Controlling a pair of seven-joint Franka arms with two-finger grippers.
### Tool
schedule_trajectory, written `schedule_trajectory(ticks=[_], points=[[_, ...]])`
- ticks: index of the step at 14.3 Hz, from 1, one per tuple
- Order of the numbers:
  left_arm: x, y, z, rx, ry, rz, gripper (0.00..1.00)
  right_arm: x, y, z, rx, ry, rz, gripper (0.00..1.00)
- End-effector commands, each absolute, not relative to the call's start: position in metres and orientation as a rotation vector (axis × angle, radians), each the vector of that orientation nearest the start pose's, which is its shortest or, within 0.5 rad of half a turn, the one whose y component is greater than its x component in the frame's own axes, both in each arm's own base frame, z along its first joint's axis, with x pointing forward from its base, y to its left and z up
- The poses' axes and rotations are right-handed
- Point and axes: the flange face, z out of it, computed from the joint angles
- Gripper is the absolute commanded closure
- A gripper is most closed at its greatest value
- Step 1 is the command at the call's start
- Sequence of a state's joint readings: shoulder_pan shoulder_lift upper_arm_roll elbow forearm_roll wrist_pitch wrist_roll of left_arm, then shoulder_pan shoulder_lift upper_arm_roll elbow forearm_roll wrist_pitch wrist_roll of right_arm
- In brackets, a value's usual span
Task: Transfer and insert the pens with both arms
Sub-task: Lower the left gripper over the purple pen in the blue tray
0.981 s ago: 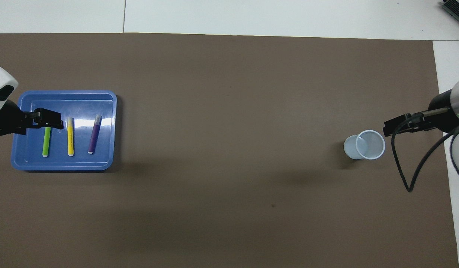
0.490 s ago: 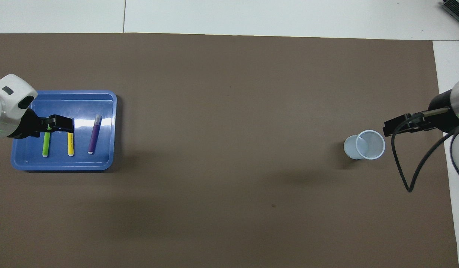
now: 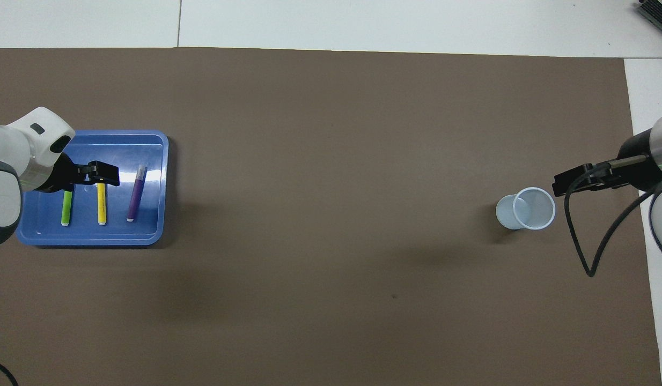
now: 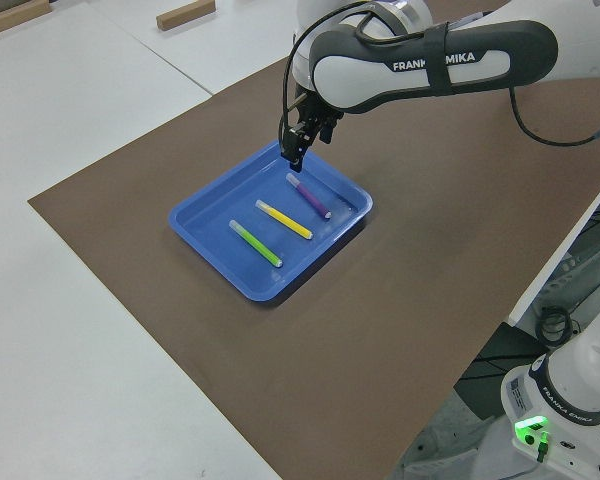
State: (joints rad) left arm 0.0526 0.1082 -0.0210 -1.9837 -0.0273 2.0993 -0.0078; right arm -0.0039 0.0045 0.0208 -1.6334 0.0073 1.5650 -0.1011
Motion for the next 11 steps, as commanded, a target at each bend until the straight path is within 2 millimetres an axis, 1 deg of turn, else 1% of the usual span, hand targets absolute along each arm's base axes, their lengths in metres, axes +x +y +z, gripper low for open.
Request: schedule_trajectory(ticks=[1, 3, 5, 6, 9, 11], points=[[0.577, 0.017, 0.387, -3.180, -0.067, -0.041, 0.00, 0.551, 0.008, 0.592, -3.133, -0.154, 0.123, 0.00], [0.581, 0.012, 0.373, -3.180, -0.054, -0.040, 0.01, 0.551, 0.009, 0.592, -3.133, -0.156, 0.123, 0.00], [0.584, 0.012, 0.362, -3.179, -0.049, -0.038, 0.03, 0.551, 0.008, 0.592, -3.133, -0.154, 0.123, 0.00], [0.583, 0.012, 0.353, -3.179, -0.050, -0.023, 0.05, 0.551, 0.008, 0.592, -3.133, -0.154, 0.123, 0.00], [0.577, 0.009, 0.339, -3.179, -0.044, 0.004, 0.05, 0.551, 0.008, 0.592, -3.134, -0.154, 0.123, 0.00], [0.576, 0.001, 0.325, -3.179, -0.023, 0.033, 0.05, 0.551, 0.008, 0.592, -3.134, -0.154, 0.123, 0.00]])
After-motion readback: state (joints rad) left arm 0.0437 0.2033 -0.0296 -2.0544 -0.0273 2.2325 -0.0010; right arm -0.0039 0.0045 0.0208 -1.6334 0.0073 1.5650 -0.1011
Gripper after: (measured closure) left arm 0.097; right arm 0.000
